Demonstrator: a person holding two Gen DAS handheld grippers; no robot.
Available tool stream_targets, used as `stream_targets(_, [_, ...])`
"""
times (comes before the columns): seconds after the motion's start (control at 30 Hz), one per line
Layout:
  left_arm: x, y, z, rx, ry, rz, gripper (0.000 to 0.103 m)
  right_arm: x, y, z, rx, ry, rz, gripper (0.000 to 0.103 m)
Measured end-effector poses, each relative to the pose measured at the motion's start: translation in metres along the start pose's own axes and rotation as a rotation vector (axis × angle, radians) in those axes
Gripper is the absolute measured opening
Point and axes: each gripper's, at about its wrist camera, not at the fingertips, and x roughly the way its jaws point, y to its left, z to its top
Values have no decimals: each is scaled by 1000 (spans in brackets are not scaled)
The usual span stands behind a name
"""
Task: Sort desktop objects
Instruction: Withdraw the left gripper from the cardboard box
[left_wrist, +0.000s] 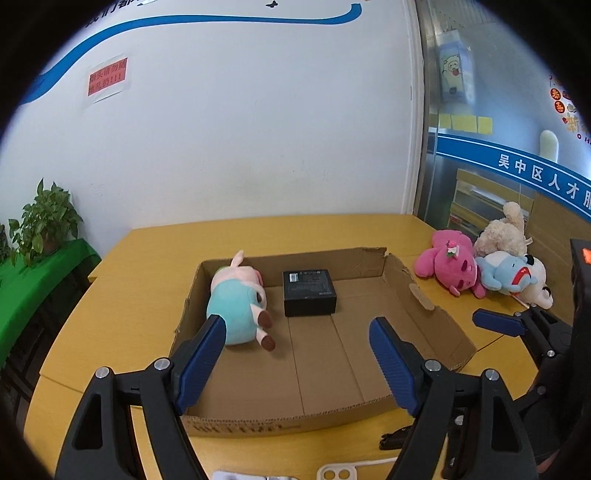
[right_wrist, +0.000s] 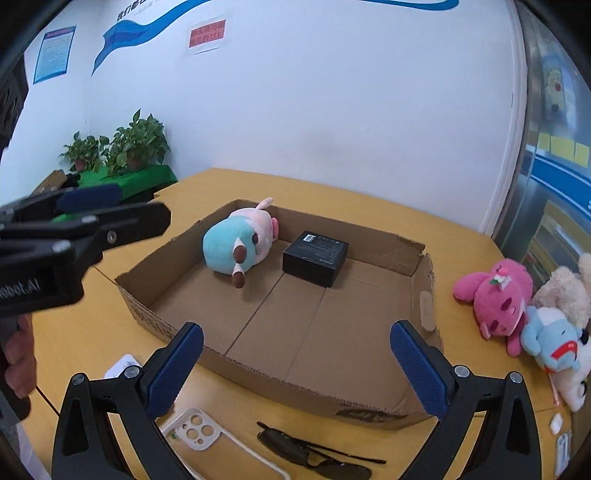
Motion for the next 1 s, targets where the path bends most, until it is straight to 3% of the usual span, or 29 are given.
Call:
stream_targets(0.37, [7, 2, -31, -13, 74, 3, 80, -2, -3, -24, 72, 5, 15, 103])
stream_targets(1.0, [12, 2, -50, -39, 111, -22, 80, -4, 1, -41, 76, 20, 18, 103])
